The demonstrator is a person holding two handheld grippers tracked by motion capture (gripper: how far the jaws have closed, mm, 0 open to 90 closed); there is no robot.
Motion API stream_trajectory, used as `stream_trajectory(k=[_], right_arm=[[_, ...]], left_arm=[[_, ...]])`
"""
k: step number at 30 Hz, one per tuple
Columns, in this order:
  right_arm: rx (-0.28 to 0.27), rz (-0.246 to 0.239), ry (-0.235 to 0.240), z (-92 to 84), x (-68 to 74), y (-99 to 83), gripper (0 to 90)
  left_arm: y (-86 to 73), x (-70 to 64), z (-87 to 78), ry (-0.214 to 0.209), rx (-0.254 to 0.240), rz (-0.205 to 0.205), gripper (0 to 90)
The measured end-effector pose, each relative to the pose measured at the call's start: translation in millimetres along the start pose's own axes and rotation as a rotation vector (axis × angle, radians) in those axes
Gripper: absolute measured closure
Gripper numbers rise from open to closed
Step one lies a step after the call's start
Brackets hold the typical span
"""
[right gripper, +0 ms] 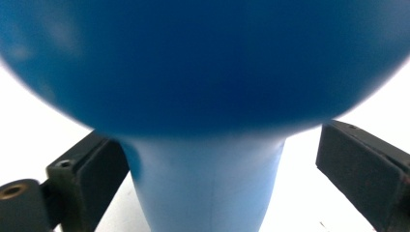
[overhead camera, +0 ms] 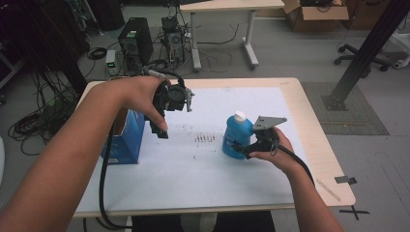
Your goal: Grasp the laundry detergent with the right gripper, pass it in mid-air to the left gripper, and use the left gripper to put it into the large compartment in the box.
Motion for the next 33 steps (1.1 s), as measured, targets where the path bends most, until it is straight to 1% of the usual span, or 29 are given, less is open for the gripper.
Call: stream_trajectory(k=[13,15,20,26,33], right_arm=[[-0.008,-0.005,0.005,1.5,2.0,-0.2,15.4],[-0.006,-0.014,0.003,1.6,2.2,-0.4,15.5],[-0.016,-0.007,0.009,1.3,1.7,-1.6,18.5],[-0.021,-0.010,0.016,0.8,1.8,-2.4,21.7],[-0.026,-0.010,0.021,1.4,1.9,-2.1,23.5]], left_arm=[[-1.2,-0.2,-0.2,-0.001,0.003,-0.005,6.6],[-1.3,0.2,-0.4,-0.001,0.002,-0.006,6.6],[-1.0,0.7,0.0,-0.002,0.006,-0.008,6.6],[0.9,1.5,-0.1,-0.002,0.007,-0.007,6.6],[3.0,2.1,-0.5,-0.004,0.011,-0.003,6.6]])
Point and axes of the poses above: each handheld gripper's, and its own axes: z roughly forward along the jaws, y roughly out of its top, x roughly to its left, the point moved 3 cm from there along z, roughly forward along the jaws, and after that the axes turned 12 degrees about z, right-handed, at the moved point
